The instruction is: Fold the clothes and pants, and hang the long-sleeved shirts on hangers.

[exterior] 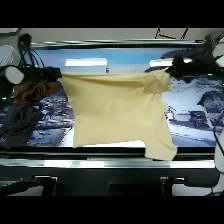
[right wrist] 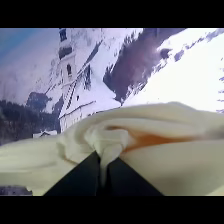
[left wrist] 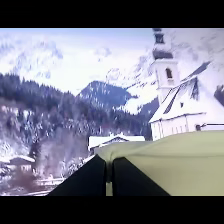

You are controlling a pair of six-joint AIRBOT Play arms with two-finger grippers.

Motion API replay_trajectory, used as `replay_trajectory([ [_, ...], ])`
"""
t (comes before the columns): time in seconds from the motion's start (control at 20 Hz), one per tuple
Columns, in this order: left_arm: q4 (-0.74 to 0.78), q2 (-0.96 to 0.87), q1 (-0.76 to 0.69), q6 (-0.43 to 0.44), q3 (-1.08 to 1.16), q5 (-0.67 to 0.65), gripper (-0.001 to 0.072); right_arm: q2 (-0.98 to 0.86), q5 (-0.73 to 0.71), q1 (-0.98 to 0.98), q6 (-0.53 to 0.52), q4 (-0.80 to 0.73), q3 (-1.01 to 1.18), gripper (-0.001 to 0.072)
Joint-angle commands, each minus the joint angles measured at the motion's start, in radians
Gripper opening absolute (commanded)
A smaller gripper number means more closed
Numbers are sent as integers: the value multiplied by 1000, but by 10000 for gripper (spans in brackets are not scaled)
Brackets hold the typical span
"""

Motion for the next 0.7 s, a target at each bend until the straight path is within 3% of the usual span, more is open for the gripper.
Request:
replay_trajectory([
  [0.0,-32,-164,1,-132,-16,-42,26,-187,-21,60,19,134,-16,39],
  [0.1,-109,-201,-3,-132,-16,-84,43,-225,-25,89,19,115,-16,48],
  [0.15,-148,-213,-4,-129,-16,-119,99,-230,-39,92,19,103,-16,75],
  [0.2,-175,-217,-3,-109,-16,-159,242,-227,-39,89,19,95,-15,108],
  [0.25,-180,-214,6,-75,-15,-220,475,-218,-17,67,18,94,-6,212],
  [0.3,-178,-206,27,-27,-14,-308,591,-207,32,32,-6,90,15,352],
  [0.35,-178,-197,59,28,-15,-410,596,-192,108,-18,-46,63,45,508],
  [0.4,-178,-188,97,74,-18,-522,596,-172,189,-72,-68,7,64,601],
  [0.5,-185,-153,183,117,-67,-712,595,-128,380,-182,-47,-190,60,620],
  [0.55,-211,-121,217,140,-130,-741,595,-106,468,-216,-57,-282,23,620],
  [0.65,-272,-34,264,175,-341,-693,594,-55,513,-254,-98,-344,-121,622],
])
